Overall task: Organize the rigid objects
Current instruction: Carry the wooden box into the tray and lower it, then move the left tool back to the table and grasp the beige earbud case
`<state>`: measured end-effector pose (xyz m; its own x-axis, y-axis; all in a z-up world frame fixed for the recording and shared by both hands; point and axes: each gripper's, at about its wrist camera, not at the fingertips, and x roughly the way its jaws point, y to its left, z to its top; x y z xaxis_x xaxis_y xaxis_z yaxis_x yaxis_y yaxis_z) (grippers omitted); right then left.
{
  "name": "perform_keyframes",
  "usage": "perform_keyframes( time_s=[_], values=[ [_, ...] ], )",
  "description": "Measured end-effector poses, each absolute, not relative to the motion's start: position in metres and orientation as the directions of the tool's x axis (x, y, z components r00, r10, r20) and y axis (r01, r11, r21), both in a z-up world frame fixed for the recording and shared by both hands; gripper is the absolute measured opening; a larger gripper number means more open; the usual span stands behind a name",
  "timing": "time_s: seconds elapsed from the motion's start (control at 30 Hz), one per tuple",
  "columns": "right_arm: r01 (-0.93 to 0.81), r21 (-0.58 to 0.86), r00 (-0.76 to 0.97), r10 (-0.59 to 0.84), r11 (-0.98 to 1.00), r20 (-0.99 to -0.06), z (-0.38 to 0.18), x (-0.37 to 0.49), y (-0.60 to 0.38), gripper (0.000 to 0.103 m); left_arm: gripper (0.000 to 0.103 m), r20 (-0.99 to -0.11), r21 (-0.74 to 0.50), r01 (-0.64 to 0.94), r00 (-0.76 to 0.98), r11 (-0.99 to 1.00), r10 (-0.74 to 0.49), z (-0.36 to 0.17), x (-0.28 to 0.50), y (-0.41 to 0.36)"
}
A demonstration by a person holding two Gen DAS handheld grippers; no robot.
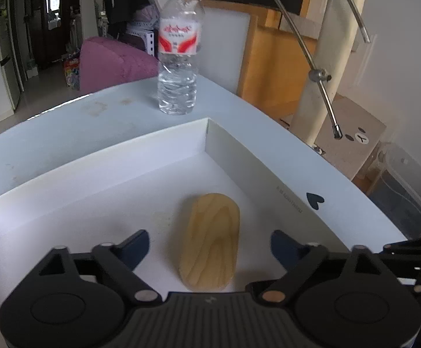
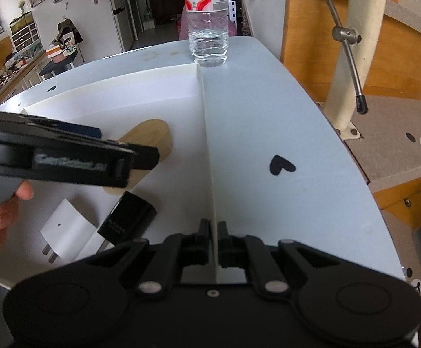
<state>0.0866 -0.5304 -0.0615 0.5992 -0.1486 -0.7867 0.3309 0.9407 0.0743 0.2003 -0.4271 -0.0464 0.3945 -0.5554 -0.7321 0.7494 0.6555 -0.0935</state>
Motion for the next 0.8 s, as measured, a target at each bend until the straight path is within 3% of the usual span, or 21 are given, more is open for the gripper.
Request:
perform_keyframes(
  time_s=[0.27, 0.8],
  values=[
    [0.324, 0.074, 0.602, -0.146, 0.943, -0.785, -0.062, 0.086, -0.531, 0.005, 0.102, -0.716, -0.075, 0.749, 0.42, 0.659, -0.558, -0.023, 0.187, -0.394],
    [0.316, 0.07, 0.615, -0.148, 0.946, -0.775, -0.062, 0.084, -0.529, 0.005, 0.102, -0.653, -0.046, 0.72, 0.503, 0.693, -0.566, 0.019, 0.155, -0.307]
  ],
)
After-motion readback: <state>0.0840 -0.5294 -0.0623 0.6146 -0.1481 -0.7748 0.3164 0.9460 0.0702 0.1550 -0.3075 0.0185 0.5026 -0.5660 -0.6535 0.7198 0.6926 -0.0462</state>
